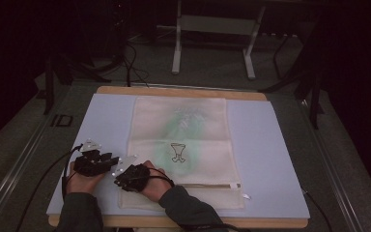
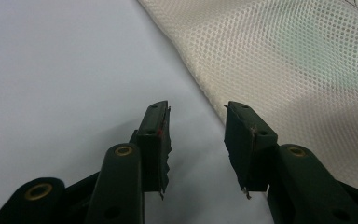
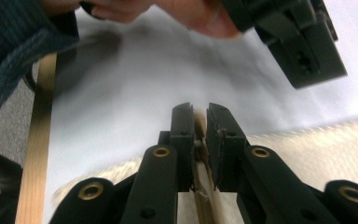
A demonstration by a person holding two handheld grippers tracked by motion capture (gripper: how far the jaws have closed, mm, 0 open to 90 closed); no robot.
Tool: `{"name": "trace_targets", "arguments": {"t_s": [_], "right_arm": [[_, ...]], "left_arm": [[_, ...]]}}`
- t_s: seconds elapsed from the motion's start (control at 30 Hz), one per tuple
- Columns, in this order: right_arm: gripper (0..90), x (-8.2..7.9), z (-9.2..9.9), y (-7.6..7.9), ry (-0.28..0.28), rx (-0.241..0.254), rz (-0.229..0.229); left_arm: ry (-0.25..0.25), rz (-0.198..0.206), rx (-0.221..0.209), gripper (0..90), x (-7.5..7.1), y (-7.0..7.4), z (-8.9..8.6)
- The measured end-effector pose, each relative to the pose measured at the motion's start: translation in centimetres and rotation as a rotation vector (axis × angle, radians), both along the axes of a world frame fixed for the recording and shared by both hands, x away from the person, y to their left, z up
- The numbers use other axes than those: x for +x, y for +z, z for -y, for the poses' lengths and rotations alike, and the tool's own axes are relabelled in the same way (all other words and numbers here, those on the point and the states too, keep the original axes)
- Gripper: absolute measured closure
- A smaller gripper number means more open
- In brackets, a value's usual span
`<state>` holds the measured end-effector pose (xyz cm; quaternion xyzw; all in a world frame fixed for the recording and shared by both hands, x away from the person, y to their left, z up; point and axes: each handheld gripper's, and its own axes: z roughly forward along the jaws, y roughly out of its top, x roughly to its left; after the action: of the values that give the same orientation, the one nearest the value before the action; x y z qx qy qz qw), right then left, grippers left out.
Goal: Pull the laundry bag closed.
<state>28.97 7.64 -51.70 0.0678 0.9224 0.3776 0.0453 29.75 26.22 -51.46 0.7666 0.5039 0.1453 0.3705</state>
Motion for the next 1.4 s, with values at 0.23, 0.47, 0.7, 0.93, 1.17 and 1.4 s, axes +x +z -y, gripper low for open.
{"name": "trace_targets", "arguments": {"t_s": [0.23, 0.47, 0.7, 0.93, 1.17, 1.4], "right_arm": [[83.8, 0.4, 1.3, -0.2, -0.016, -0.007, -0.021], [79.6, 0.4, 0.4, -0.2, 0.001, -0.015, -0.024], [73.6, 0.3, -2.1, -1.3, -0.009, -0.062, -0.04], [81.2, 0.4, -2.1, -1.1, -0.015, -0.065, -0.03], [81.2, 0.3, -1.4, -0.2, -0.012, 0.004, -0.032], [80.8, 0.0, 0.9, 0.2, -0.022, 0.043, -0.054]], "left_arm": [[0.0, 0.0, 0.001, 59.8, 0.0, 0.0, 0.1], [0.0, -0.002, 0.002, 59.8, 0.0, 0.0, 0.0], [0.002, 0.0, -0.002, 59.8, 0.0, 0.0, 0.0], [0.003, 0.0, -0.002, 59.8, 0.0, 0.0, 0.0], [0.002, 0.0, 0.0, 59.8, 0.0, 0.0, 0.0], [0.0, -0.002, 0.001, 59.8, 0.0, 0.0, 0.0]]}}
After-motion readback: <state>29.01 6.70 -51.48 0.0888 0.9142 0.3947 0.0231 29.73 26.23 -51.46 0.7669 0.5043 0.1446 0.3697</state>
